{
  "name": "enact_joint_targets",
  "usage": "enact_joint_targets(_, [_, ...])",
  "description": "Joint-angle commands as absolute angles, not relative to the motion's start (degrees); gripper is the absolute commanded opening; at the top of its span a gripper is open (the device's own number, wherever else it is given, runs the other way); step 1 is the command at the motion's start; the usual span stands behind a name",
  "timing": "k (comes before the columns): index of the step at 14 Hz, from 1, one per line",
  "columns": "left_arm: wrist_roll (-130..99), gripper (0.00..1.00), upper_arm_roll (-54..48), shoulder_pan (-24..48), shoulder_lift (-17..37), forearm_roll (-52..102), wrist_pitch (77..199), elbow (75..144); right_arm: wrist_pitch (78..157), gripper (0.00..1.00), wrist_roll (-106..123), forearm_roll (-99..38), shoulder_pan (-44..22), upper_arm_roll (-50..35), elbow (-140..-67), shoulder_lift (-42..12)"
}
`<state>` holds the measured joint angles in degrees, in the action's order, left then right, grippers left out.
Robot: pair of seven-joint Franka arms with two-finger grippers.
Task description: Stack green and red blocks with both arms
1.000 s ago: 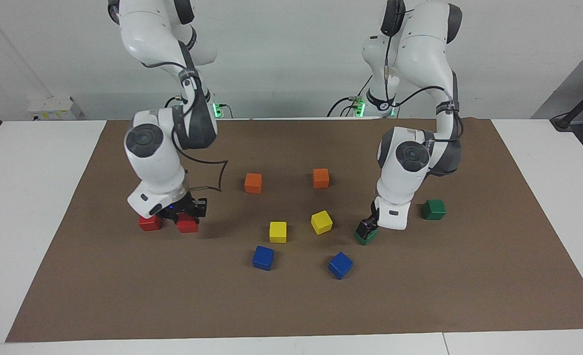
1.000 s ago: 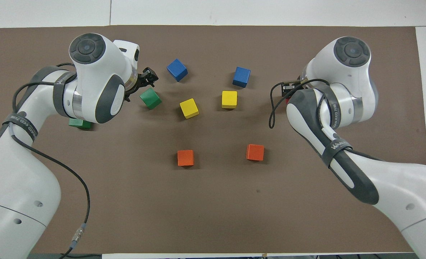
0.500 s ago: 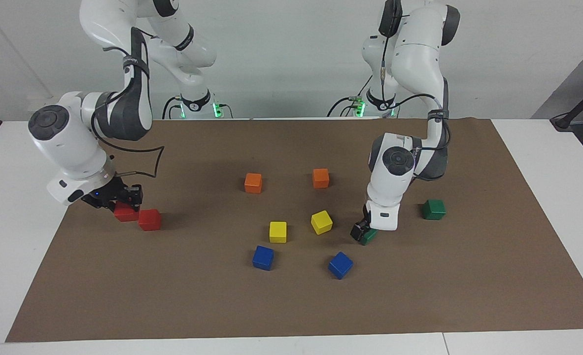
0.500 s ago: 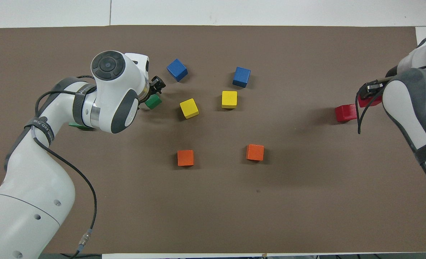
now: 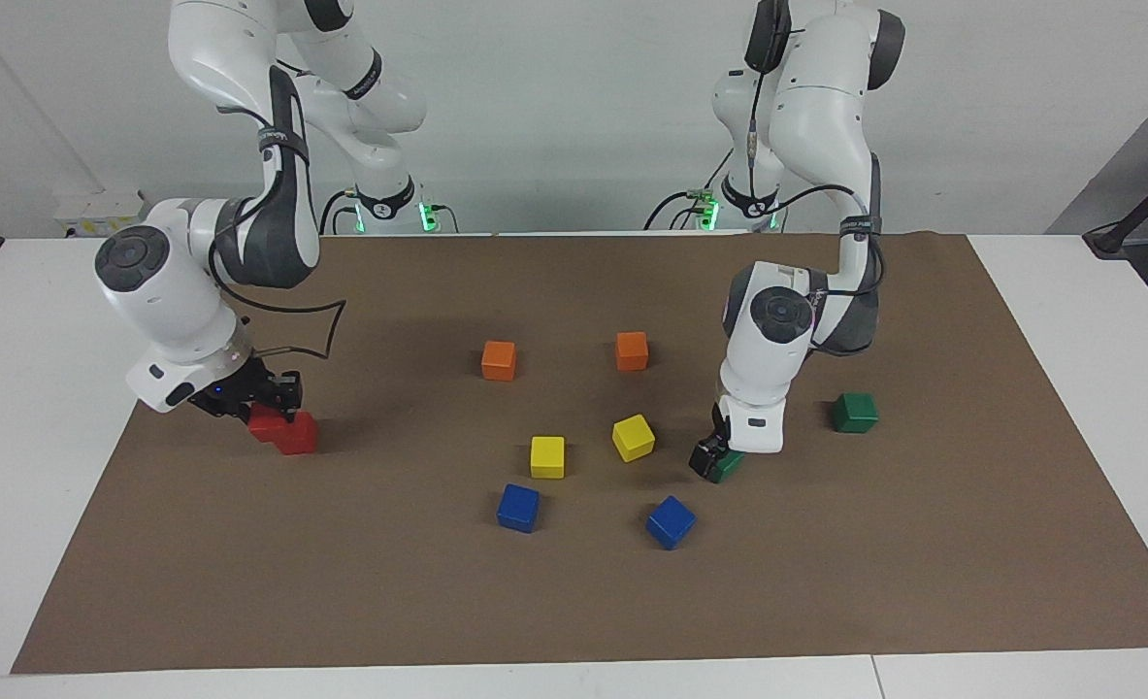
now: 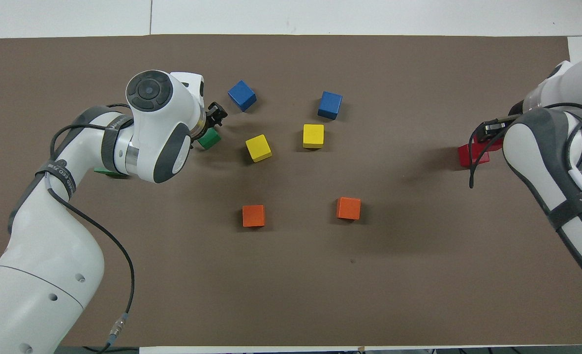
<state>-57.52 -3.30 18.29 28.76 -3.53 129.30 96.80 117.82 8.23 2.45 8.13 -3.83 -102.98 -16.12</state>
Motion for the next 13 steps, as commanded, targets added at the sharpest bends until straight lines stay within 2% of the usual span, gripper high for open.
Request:
enact_joint_targets(1, [-59.15, 0.91, -2.37, 19.25, 28.65, -5.01, 130.78, 97.73, 121.37, 0.00, 7.47, 1.32, 8.52, -4.04, -108.01, -13.45])
enact_joint_targets(4, [-59.15, 0.89, -2.37, 19.25, 28.65, -5.01, 130.96, 97.82, 122.43, 0.00, 7.47, 1.32, 8.44, -4.04, -109.42, -12.92])
enact_joint_targets(5, [-59.15, 0.85, -2.37, 19.25, 28.65, -5.01, 130.96, 97.82, 122.43, 0.00, 7.47, 1.32, 8.44, -4.04, -109.68, -12.83])
enact_joint_targets(7, [-59.15, 0.58, -2.37, 19.25, 28.56, -5.01, 131.13, 98.17, 122.34, 0.00, 7.47, 1.32, 8.44, -4.04, -110.39, -12.40])
enact_joint_targets(8, [-59.32, 0.37, -2.37, 19.25, 28.56, -5.01, 131.05, 98.26, 122.17, 0.00, 7.47, 1.23, 8.44, -4.04, -110.65, -12.31])
enact_joint_targets(9, [-59.41, 0.09, -2.37, 19.25, 28.48, -5.01, 130.35, 98.09, 122.17, 0.00, 7.47, 1.23, 8.44, -4.04, -111.00, -12.13])
enact_joint_targets(10, [-58.80, 0.00, -2.29, 19.07, 28.39, -5.71, 128.25, 97.39, 122.17, 0.00, 7.47, 1.23, 8.44, -4.04, -111.18, -11.95])
enact_joint_targets(12, [-53.56, 0.00, -2.63, 18.29, 27.34, -9.74, 122.02, 96.15, 122.17, 0.00, 7.47, 1.14, 8.70, -4.04, -111.71, -11.78])
enact_joint_targets(13, [-48.04, 0.00, -2.72, 17.15, 24.72, -9.58, 119.56, 96.67, 122.08, 0.00, 7.73, 0.88, 8.79, -4.04, -111.71, -11.78])
